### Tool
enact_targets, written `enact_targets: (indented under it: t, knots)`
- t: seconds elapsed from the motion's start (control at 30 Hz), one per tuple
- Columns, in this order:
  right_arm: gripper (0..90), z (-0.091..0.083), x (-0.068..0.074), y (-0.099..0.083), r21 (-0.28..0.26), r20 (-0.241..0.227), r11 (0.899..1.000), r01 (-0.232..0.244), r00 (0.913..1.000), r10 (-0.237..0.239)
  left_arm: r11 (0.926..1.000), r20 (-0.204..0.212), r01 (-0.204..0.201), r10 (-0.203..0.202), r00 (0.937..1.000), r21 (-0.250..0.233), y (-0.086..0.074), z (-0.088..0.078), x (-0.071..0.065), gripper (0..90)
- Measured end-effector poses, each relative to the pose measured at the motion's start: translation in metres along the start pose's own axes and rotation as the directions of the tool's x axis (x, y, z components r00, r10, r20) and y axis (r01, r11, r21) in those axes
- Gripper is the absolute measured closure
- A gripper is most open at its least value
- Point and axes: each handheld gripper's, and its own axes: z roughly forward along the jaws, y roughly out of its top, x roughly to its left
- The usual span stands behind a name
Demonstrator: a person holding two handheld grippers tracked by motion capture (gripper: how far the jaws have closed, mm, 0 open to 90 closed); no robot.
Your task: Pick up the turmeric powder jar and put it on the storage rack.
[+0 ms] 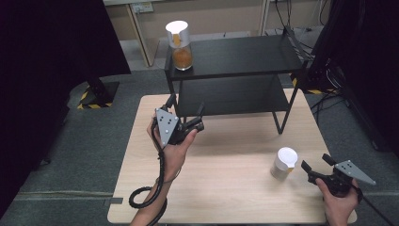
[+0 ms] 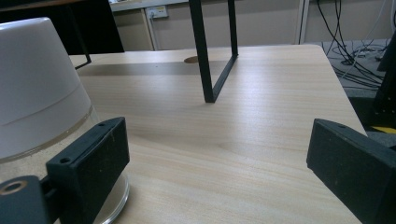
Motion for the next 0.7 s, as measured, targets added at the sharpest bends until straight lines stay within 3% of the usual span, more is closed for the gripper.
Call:
enact_targets:
  t: [0.7]
  knots:
    - [6.0, 0.000, 0.000, 0.000, -0.001, 0.000, 1.000, 0.002, 1.0000, -0.002, 0.9968, -0.026, 0.037, -0.035, 0.9990, 0.071, -0.044, -0.025, -0.004, 9.5]
